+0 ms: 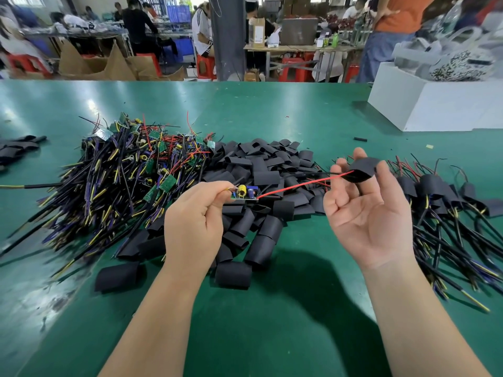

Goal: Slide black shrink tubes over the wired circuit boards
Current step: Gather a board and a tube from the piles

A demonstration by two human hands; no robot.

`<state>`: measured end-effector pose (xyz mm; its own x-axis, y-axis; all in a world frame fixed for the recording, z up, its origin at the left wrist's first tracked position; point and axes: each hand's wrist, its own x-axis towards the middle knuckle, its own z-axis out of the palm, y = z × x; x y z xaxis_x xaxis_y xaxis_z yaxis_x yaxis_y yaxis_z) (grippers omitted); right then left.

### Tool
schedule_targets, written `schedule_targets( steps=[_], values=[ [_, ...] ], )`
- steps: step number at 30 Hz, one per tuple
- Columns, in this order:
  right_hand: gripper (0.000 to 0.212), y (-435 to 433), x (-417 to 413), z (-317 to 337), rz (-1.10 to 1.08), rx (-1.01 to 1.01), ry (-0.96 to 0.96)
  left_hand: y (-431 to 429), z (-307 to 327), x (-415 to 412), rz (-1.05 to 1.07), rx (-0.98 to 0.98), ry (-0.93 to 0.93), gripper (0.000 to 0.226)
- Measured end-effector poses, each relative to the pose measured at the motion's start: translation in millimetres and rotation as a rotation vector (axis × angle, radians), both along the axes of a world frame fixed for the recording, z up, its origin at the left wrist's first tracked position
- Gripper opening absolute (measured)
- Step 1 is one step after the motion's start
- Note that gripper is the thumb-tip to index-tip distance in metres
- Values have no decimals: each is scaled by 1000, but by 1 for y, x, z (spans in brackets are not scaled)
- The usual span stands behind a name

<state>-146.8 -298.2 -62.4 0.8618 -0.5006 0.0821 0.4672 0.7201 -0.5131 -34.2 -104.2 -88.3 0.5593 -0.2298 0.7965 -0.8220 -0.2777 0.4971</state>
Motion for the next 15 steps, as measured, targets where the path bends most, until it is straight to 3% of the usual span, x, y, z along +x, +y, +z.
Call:
schedule_targets(
  steps=[11,15],
  values=[
    [31,39,14,-14,151,-370,159,-10,1,-16,-28,54,25,25],
    [29,42,16,-16,233,-370,192,-11,2,-17,-51,47,16,20]
  ],
)
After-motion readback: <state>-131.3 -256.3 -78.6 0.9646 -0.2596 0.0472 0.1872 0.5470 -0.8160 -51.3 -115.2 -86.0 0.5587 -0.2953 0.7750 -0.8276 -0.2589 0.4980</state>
